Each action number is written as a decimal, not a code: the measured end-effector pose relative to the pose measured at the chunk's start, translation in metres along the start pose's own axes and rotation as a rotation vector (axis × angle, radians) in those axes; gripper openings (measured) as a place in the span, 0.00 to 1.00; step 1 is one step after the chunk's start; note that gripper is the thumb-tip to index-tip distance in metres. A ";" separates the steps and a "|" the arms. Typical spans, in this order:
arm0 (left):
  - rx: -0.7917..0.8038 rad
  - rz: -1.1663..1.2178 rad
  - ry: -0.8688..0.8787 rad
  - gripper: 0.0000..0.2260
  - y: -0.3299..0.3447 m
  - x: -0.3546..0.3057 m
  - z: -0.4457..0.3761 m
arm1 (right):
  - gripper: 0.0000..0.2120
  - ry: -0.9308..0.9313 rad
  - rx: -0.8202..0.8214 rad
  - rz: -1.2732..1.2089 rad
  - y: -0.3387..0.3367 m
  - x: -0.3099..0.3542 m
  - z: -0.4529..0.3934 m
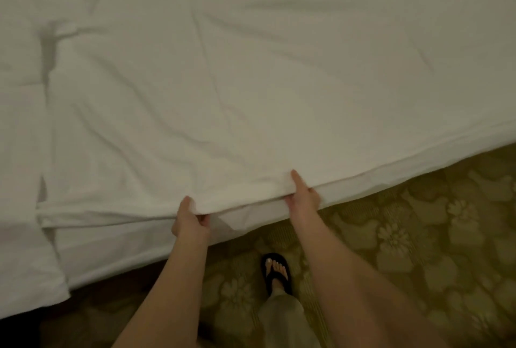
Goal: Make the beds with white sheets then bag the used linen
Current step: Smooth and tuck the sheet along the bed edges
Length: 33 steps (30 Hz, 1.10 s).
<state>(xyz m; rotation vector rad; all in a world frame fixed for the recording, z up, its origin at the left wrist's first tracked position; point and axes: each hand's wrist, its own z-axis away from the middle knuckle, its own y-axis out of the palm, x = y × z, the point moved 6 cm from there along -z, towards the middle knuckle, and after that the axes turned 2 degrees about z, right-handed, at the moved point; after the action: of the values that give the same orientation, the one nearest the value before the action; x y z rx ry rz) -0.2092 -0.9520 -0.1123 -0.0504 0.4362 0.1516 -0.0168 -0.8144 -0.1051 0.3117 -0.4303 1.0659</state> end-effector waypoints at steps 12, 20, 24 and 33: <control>0.117 0.033 -0.036 0.16 -0.108 -0.135 -0.045 | 0.19 0.189 0.297 0.791 0.080 -0.180 0.112; 0.124 0.643 -0.237 0.28 -0.147 -0.222 -0.063 | 0.20 -0.090 0.652 1.013 0.240 -0.290 0.200; 0.104 0.764 -0.291 0.08 -0.143 -0.222 -0.058 | 0.26 -0.209 0.633 1.115 0.289 -0.326 0.213; 0.231 0.950 -0.146 0.10 -0.156 -0.337 -0.092 | 0.11 -0.277 0.593 1.030 0.352 -0.332 0.234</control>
<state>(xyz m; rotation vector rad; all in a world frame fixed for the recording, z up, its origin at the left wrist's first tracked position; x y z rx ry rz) -0.5246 -1.1596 -0.0499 0.4009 0.2993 1.0301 -0.5124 -1.0159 -0.0465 0.8172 -0.5262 2.1802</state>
